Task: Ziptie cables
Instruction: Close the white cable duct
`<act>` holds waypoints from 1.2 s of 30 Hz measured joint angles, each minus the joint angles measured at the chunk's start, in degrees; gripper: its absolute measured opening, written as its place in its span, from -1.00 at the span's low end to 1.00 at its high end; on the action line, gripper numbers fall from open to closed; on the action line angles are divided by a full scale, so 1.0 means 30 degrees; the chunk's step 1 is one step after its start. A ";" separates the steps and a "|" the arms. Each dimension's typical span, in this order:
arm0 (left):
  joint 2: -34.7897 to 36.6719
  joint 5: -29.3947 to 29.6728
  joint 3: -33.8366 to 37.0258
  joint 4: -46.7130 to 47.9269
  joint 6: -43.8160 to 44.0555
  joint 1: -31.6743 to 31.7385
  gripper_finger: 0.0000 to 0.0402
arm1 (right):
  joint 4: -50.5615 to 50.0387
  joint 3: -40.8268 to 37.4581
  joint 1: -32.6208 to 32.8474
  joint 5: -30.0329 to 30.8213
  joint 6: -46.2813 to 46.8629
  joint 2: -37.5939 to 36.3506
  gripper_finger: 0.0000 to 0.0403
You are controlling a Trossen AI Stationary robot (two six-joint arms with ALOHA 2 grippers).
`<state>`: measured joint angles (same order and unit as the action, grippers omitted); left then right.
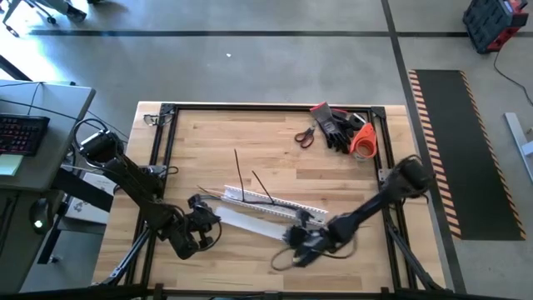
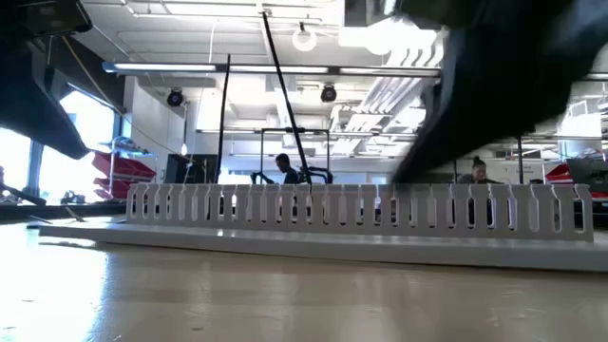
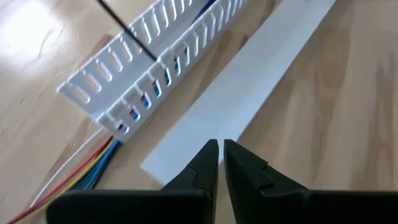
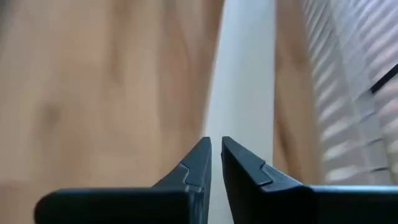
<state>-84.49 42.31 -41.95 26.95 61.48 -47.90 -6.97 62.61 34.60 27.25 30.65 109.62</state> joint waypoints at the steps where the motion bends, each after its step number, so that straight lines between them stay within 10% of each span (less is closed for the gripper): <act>1: -0.0007 0.0090 0.0000 -0.0197 -0.0176 0.0041 -0.96 | 0.0219 0.0031 0.0358 0.0923 -0.0064 -0.0471 -0.89; 6: -0.0007 0.0130 0.0000 -0.0519 -0.0611 0.0423 -0.96 | 0.2953 0.0073 0.1332 0.4576 -0.1254 -0.0555 -0.76; 21: -0.0138 0.0072 0.0000 -0.1505 -0.2211 0.0841 -0.96 | 0.6405 0.0089 -0.0928 0.2611 -0.3240 0.2340 0.56; 36: -0.0292 -0.0026 0.0000 -0.1671 -0.2196 0.0815 -0.96 | 0.4377 0.0155 -0.1383 0.1555 -0.2558 0.3431 0.54</act>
<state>-85.36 42.24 -41.95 21.93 54.89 -45.45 6.16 63.07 30.45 31.92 22.97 119.91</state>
